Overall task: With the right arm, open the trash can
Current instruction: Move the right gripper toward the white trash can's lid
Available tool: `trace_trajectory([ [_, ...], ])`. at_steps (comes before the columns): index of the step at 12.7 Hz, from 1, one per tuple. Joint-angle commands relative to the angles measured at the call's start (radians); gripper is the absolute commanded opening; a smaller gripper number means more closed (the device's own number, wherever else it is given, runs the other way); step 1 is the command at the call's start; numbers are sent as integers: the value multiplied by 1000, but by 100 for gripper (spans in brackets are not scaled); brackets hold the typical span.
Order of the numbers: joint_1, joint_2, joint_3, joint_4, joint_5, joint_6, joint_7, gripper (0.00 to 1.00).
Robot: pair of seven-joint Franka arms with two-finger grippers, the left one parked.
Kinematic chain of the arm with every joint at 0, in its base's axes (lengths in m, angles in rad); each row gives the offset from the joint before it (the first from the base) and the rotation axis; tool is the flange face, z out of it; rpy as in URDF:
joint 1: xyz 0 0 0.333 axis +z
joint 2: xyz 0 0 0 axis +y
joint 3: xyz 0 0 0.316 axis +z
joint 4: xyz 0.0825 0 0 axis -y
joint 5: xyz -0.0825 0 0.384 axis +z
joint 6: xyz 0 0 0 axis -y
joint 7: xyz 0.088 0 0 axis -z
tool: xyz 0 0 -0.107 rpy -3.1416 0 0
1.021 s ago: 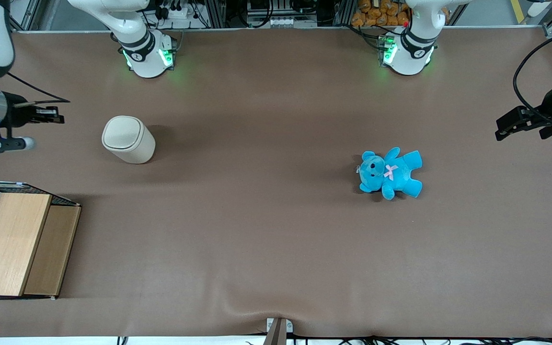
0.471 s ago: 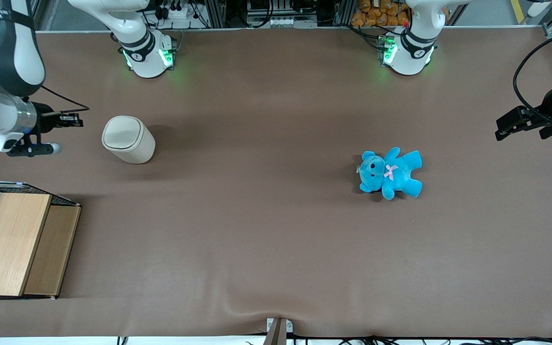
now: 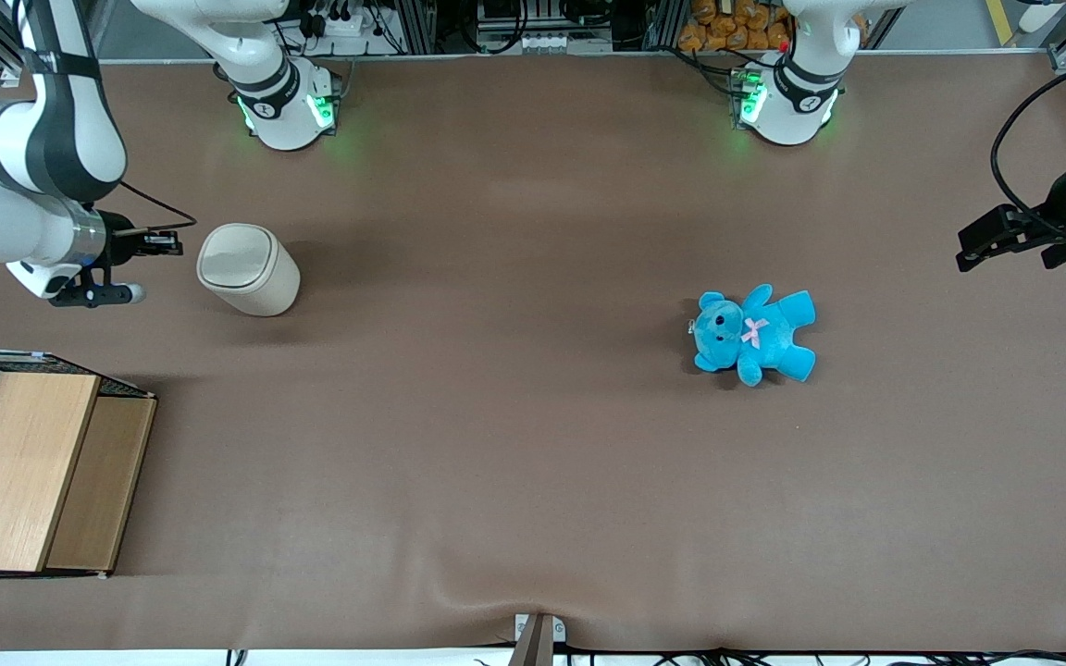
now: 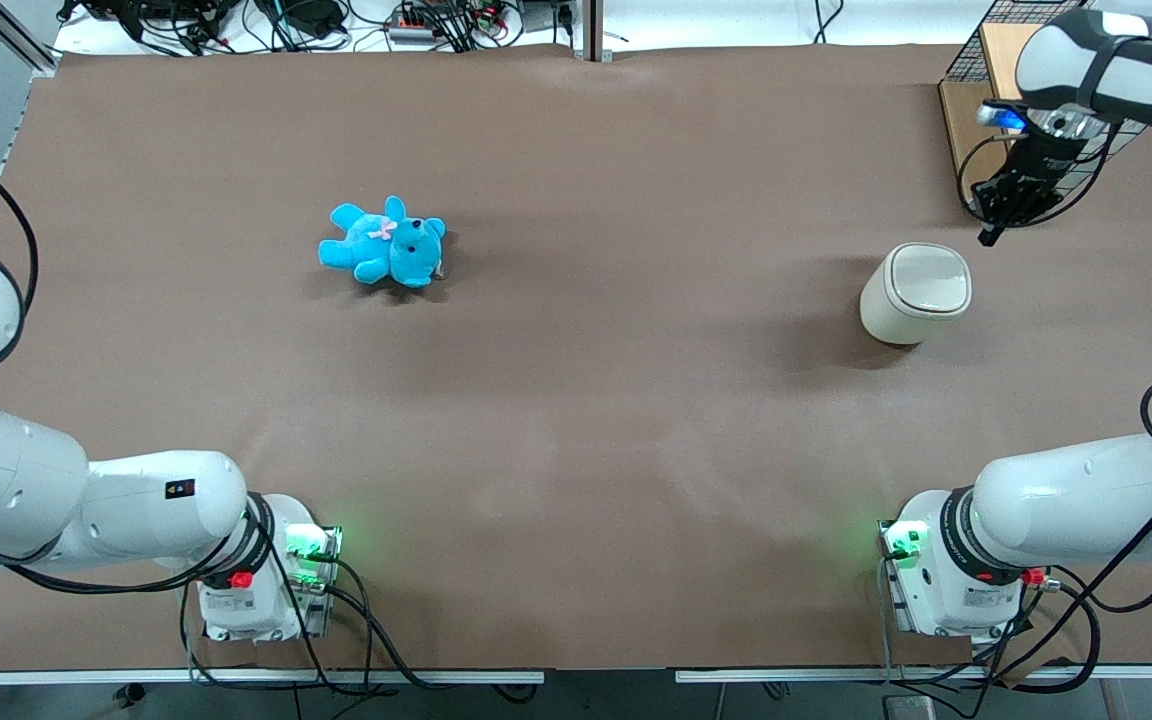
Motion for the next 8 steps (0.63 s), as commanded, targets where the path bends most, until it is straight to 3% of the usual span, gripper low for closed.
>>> trace_trajectory([
  [1,-8,-33,2,-84,30,74,2,0],
  [8,-8,-10,2,-130,34,170,2,0],
])
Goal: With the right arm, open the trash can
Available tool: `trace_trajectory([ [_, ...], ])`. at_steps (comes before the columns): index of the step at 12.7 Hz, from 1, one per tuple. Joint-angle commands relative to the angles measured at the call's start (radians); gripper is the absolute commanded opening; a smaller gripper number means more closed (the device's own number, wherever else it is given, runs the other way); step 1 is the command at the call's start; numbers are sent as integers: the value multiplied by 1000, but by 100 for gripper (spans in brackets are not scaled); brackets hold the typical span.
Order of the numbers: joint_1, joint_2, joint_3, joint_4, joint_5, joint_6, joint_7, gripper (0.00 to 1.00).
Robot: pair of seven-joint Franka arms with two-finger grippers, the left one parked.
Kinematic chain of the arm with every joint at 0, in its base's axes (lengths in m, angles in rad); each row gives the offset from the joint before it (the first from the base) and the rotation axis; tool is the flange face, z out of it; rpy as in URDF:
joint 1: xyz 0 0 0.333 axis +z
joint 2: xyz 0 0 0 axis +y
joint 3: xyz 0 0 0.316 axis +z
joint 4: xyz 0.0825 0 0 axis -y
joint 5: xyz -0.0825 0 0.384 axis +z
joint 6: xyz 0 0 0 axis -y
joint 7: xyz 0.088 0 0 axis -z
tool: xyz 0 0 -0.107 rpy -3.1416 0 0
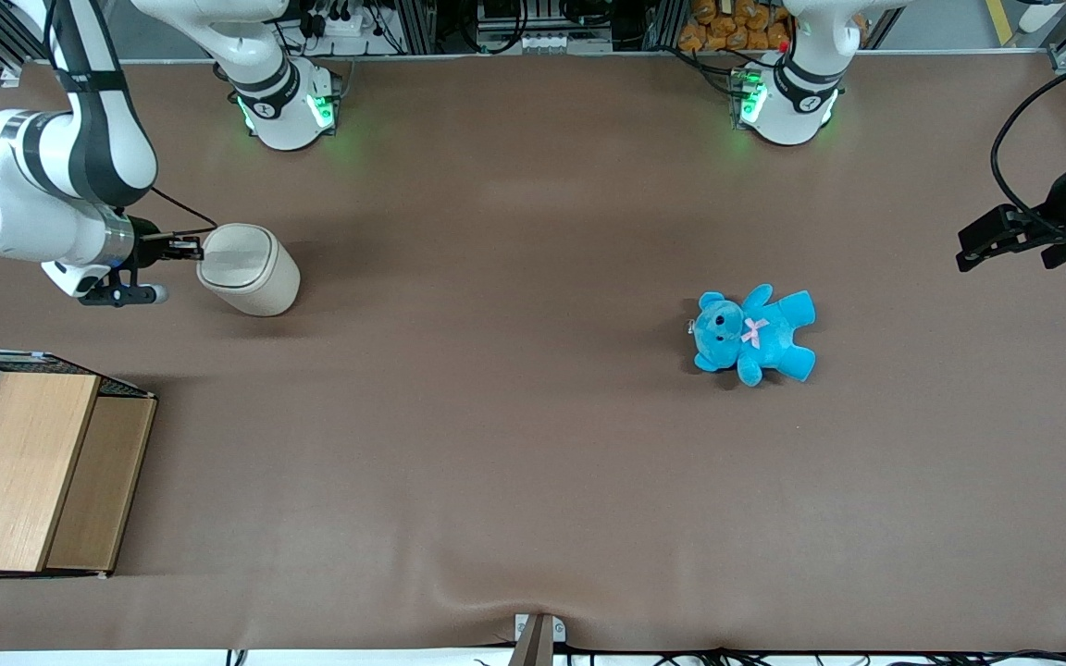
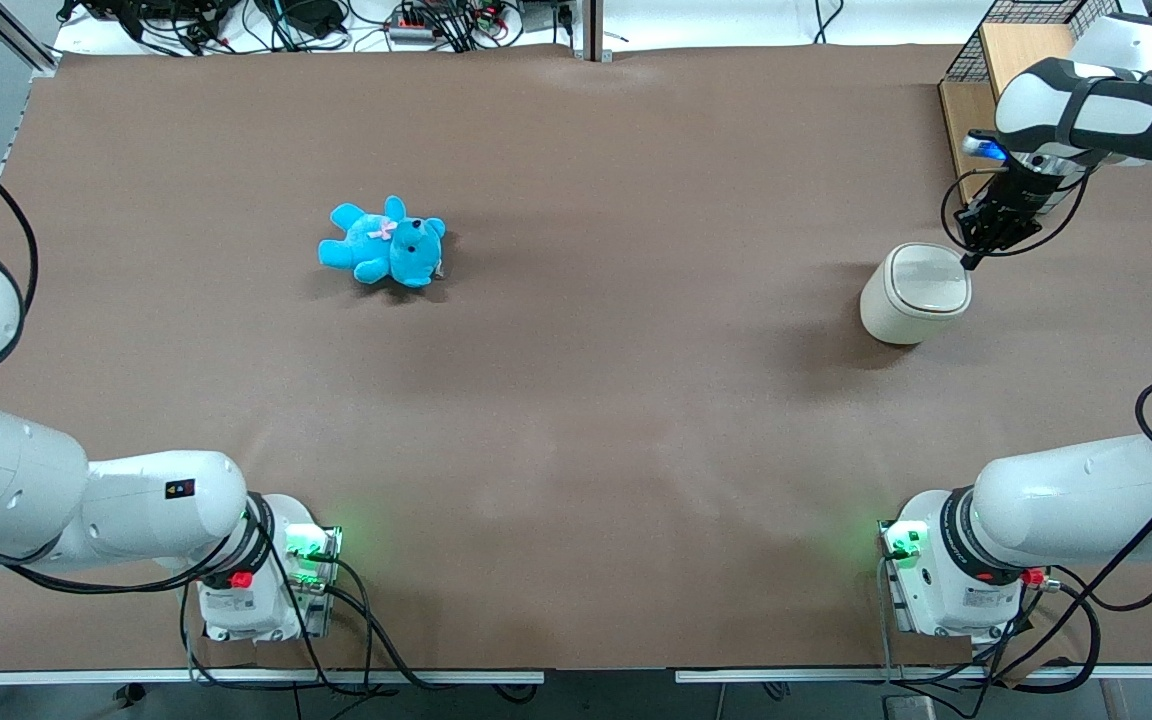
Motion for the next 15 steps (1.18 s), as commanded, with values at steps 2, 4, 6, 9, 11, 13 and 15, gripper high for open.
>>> trace_trajectory([
  [2,-7,-2,2,-21,25,34,2,0],
  [4,-5,4,2,-21,33,35,2,0],
  [6,-5,10,2,-21,33,37,2,0],
  [9,-7,26,2,-21,34,48,2,0],
  [11,-5,30,2,-21,34,54,2,0],
  [13,-3,46,2,-21,34,66,2,0],
  [15,-3,47,2,-21,34,69,2,0],
])
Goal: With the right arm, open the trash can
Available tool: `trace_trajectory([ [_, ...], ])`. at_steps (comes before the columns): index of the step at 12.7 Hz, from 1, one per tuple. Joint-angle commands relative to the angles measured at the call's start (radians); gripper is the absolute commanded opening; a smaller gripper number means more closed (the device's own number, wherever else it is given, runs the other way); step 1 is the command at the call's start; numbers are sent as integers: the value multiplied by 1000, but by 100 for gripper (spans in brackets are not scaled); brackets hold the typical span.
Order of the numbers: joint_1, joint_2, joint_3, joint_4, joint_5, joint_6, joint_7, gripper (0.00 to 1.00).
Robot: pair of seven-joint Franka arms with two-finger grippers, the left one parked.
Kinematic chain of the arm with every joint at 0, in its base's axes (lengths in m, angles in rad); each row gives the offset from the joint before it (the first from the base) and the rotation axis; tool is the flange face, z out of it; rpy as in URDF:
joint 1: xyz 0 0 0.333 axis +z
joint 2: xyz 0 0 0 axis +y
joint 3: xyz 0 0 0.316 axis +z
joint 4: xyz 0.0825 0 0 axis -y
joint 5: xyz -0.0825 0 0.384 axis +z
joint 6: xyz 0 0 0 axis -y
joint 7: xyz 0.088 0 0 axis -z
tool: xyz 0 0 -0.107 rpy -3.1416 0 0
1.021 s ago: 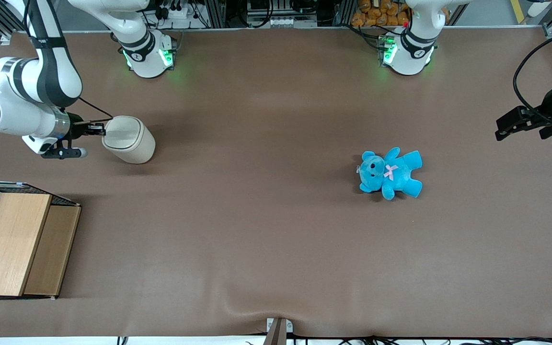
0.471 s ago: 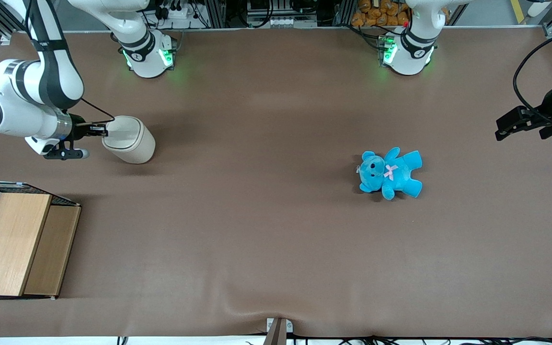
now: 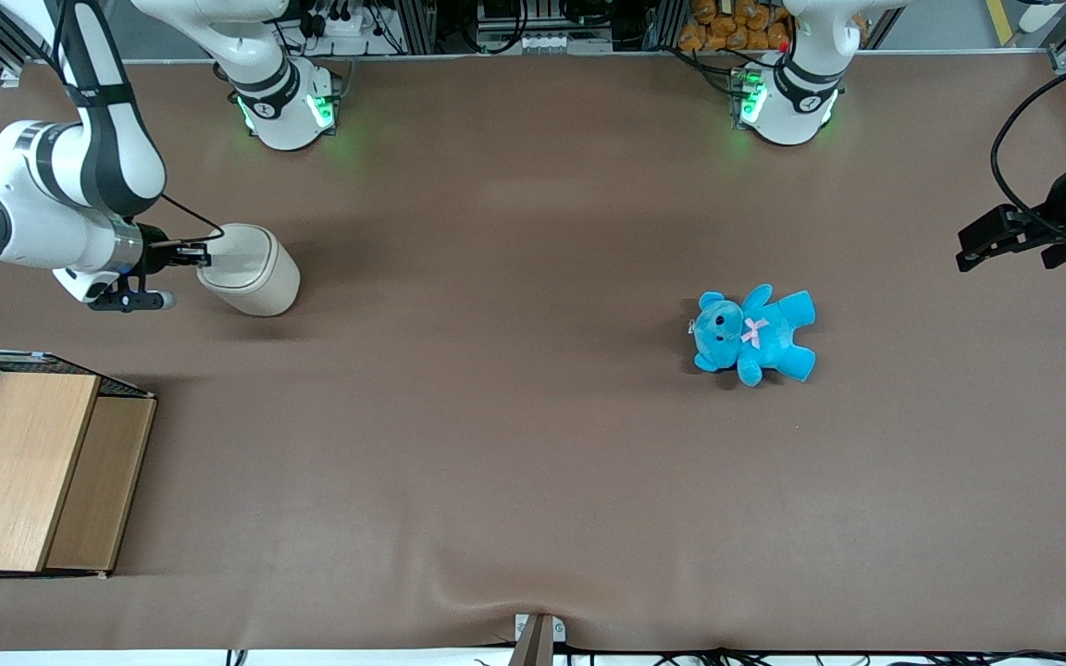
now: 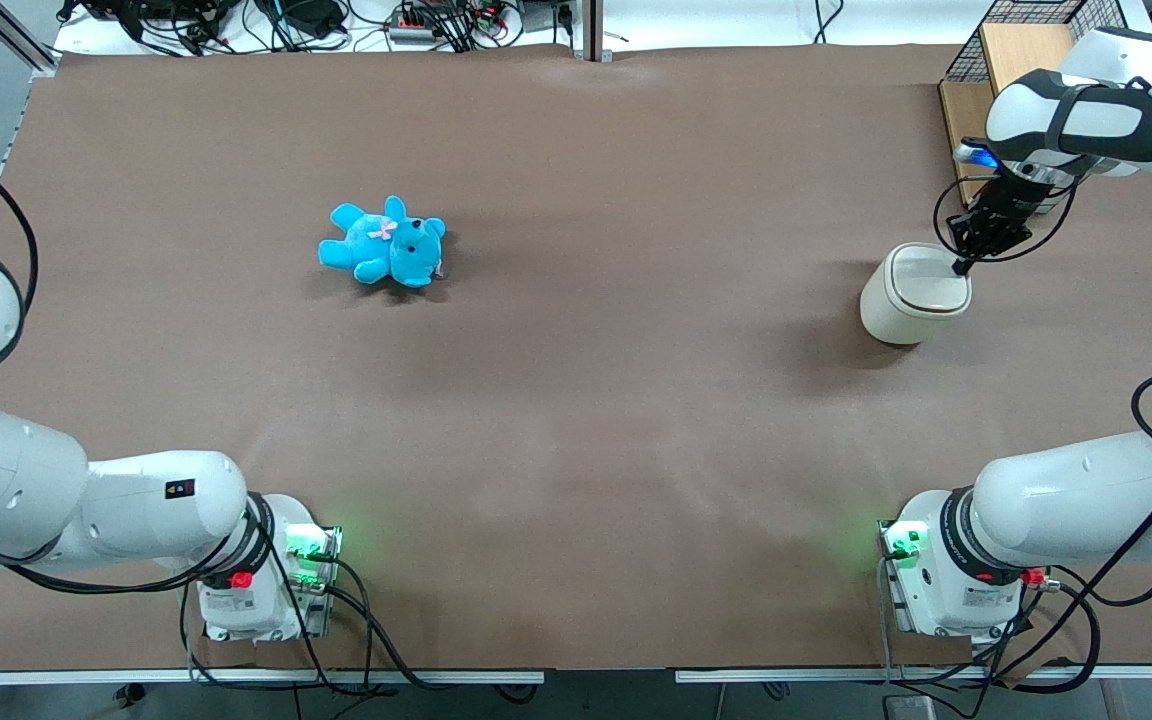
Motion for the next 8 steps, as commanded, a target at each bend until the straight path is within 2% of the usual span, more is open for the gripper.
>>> trace_trajectory([
  [1,-3,13,2,-12,15,35,2,0],
  [8,-3,31,2,-35,15,87,-18,0],
])
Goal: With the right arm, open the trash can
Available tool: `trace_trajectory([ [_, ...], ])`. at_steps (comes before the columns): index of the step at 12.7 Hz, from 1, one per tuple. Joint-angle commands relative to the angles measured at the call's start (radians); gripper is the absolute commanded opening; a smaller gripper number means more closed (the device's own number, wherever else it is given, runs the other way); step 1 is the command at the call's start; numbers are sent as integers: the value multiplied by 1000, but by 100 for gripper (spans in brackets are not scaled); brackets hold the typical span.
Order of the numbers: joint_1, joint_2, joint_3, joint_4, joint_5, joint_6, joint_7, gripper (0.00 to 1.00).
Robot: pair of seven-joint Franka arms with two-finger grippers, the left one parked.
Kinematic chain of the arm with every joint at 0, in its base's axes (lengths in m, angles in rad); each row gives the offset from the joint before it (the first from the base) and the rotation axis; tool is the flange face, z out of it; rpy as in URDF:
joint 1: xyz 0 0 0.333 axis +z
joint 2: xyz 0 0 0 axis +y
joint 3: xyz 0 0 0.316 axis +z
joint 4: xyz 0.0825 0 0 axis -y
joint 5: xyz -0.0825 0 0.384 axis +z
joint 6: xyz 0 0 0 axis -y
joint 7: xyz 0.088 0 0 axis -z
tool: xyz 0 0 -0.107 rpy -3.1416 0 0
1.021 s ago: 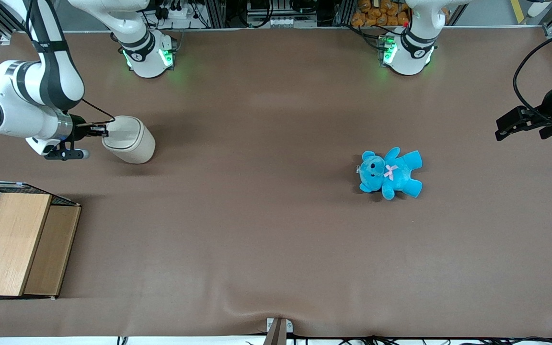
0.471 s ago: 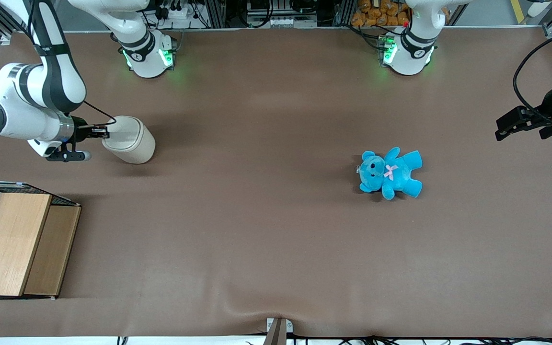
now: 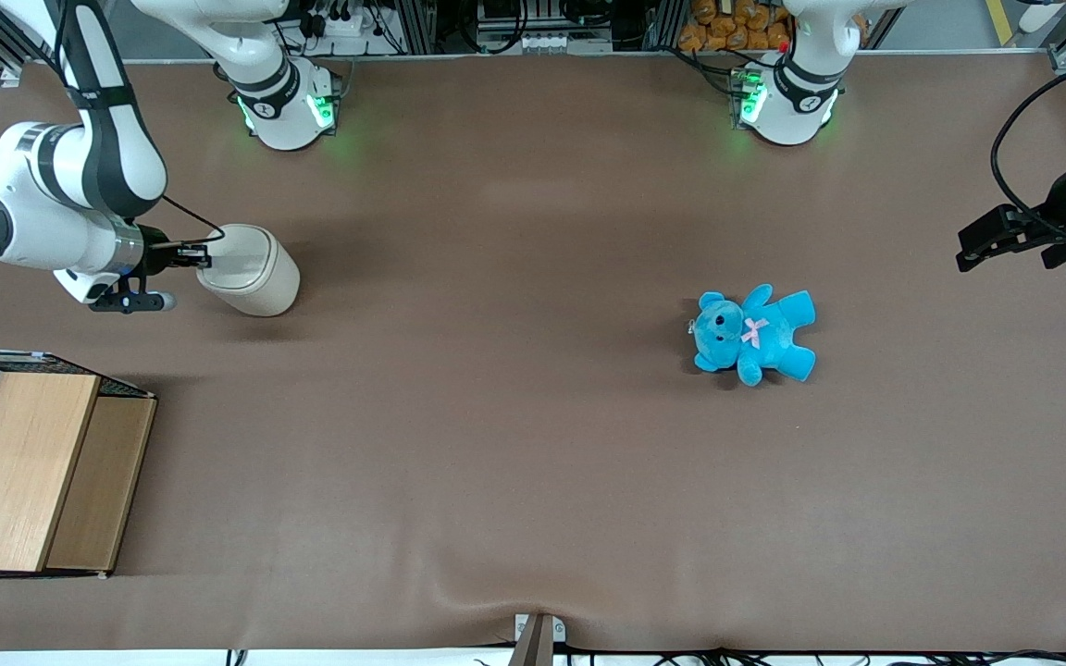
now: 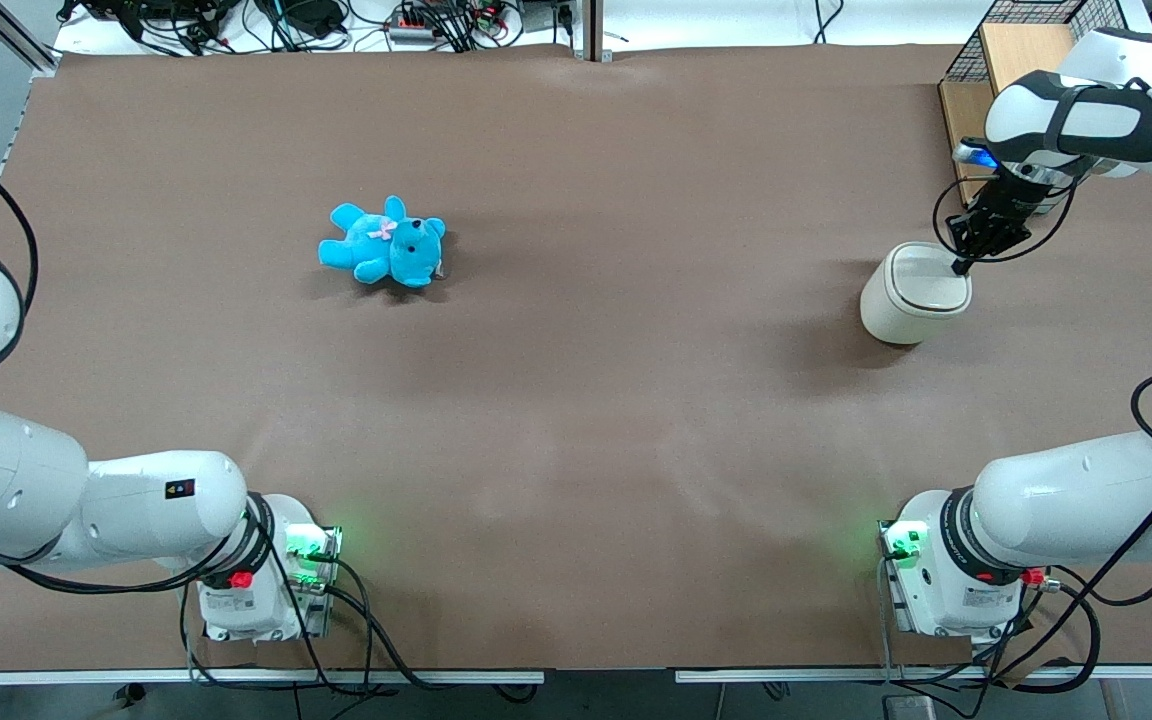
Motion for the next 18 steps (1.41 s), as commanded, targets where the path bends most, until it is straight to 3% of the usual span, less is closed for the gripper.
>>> trace_trajectory([
  [1,-3,30,2,-34,14,76,-19,0],
  [5,0,24,3,-21,14,42,-17,0],
  [8,3,19,5,67,18,-106,-10,0],
  [10,7,19,5,129,57,-209,-7,1],
  [13,10,20,7,179,65,-274,-5,9],
  [14,15,20,7,211,65,-303,-5,17],
  [16,24,23,7,296,64,-372,-4,59],
  [17,29,30,7,349,64,-422,1,85],
  [18,27,33,7,395,62,-456,12,100],
])
